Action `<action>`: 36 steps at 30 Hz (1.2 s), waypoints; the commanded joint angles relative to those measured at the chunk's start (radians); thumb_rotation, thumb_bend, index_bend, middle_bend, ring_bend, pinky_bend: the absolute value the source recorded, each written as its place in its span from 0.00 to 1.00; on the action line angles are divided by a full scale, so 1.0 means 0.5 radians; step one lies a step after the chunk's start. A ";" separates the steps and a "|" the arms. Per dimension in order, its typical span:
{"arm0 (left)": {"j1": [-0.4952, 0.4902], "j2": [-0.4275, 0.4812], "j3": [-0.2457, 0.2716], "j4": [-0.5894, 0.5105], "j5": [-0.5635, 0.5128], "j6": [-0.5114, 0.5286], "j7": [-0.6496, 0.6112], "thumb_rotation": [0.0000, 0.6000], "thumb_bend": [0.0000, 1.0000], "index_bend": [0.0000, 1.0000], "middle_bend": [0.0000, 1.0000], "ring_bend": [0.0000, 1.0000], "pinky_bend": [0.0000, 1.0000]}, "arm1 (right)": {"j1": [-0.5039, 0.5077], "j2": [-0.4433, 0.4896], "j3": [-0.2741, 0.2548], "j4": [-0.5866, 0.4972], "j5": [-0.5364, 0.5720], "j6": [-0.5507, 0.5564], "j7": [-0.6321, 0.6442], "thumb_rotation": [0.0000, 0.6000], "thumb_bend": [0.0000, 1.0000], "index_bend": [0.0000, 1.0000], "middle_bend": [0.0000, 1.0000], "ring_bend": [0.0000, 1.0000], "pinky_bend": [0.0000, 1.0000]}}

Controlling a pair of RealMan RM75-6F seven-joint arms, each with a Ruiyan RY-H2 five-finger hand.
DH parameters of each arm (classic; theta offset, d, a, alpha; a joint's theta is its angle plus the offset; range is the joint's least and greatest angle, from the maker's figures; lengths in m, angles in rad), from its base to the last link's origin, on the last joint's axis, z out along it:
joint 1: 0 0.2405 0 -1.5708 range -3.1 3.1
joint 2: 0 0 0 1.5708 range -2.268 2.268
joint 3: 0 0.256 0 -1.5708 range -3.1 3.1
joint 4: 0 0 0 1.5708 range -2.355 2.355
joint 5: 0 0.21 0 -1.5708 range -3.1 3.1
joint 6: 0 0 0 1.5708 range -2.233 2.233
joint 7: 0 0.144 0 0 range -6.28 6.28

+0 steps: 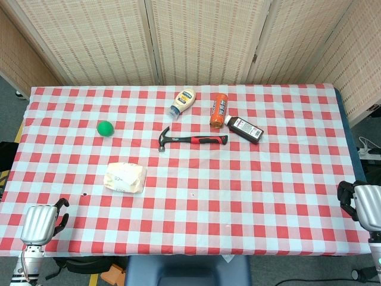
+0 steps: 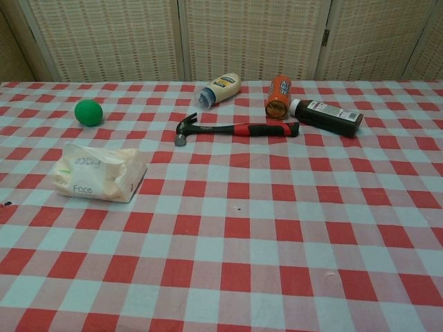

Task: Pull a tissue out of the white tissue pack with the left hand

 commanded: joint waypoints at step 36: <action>-0.411 -0.602 -0.181 0.474 0.094 -0.231 -0.120 1.00 0.40 0.19 0.91 0.95 1.00 | 0.027 0.075 -0.028 -0.051 0.040 -0.111 0.069 1.00 1.00 0.89 0.80 0.61 0.86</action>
